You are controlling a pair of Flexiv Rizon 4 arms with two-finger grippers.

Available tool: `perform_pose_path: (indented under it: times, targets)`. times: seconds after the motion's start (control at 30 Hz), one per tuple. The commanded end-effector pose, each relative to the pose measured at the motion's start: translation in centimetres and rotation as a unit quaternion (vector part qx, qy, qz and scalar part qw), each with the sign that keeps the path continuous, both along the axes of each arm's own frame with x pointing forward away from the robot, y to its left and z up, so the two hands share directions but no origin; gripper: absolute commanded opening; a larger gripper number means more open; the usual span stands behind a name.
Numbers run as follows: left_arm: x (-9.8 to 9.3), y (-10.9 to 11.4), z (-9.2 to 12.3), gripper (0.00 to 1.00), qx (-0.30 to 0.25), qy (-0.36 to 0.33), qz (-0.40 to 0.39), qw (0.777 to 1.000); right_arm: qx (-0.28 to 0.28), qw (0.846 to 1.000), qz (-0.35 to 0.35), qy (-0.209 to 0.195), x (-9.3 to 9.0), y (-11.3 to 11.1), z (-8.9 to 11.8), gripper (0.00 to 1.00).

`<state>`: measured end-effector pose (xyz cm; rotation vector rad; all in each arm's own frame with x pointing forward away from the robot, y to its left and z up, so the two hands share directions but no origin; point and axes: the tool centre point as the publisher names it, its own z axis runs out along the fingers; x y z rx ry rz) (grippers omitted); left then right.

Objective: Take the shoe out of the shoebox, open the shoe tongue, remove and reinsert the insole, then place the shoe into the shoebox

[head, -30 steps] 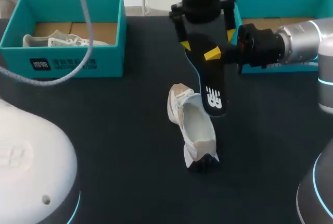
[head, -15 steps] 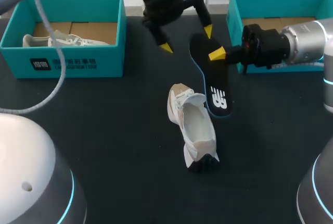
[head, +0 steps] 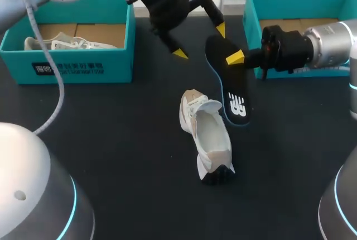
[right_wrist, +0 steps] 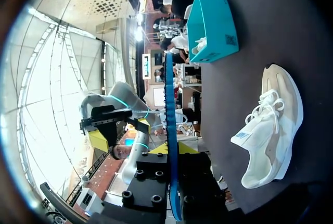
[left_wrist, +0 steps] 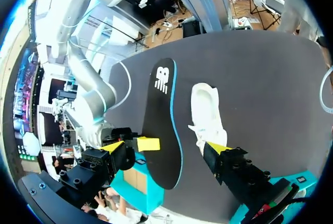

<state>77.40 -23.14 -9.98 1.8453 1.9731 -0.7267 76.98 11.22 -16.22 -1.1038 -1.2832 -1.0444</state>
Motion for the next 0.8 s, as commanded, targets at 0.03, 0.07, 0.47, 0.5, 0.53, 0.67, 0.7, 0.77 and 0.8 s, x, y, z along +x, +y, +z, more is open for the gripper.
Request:
perform_pose_path:
  times: [0.03, 0.07, 0.47, 0.5, 0.53, 0.67, 0.7, 0.77, 0.8]
  targets:
    - [-0.2, 0.6, -1.3, 1.00, -0.179, 0.004, 0.034, 0.983, -0.004, 1.000, -0.003, 0.000, -0.3, 0.0, 0.3, 0.00]
    - [-0.1, 0.6, -1.4, 1.00, -0.204, -0.006, 0.038, 0.978, -0.004, 1.000, -0.003, 0.000, -0.3, 0.0, 0.2, 0.00]
    - [0.3, 1.2, -3.6, 1.00, -0.328, -0.057, 0.050, 0.942, -0.003, 1.000, -0.008, -0.001, -0.6, 0.5, -0.1, 0.00]
    - [0.3, 1.2, -3.8, 1.00, -0.344, -0.054, 0.052, 0.936, -0.003, 1.000, -0.009, -0.001, -0.6, 0.5, 0.0, 0.00]
    - [0.4, 1.2, -3.8, 1.00, -0.343, -0.054, 0.053, 0.936, -0.003, 1.000, -0.009, -0.001, -0.6, 0.5, 0.0, 0.00]
    - [0.8, 1.1, -4.2, 1.00, -0.388, -0.072, 0.055, 0.917, -0.003, 1.000, -0.013, 0.000, -0.8, 0.8, 0.0, 0.00]
    - [0.9, 1.0, -4.1, 1.00, -0.389, -0.073, 0.056, 0.917, -0.003, 1.000, -0.014, 0.000, -0.8, 0.8, 0.0, 0.00]
    - [1.0, 0.9, -3.9, 1.00, -0.399, -0.071, 0.058, 0.913, -0.003, 1.000, -0.014, 0.000, -0.9, 0.9, 0.1, 0.00]
    - [1.0, 0.8, -3.9, 1.00, -0.395, -0.073, 0.060, 0.914, -0.003, 1.000, -0.014, 0.001, -0.9, 0.9, 0.1, 0.00]
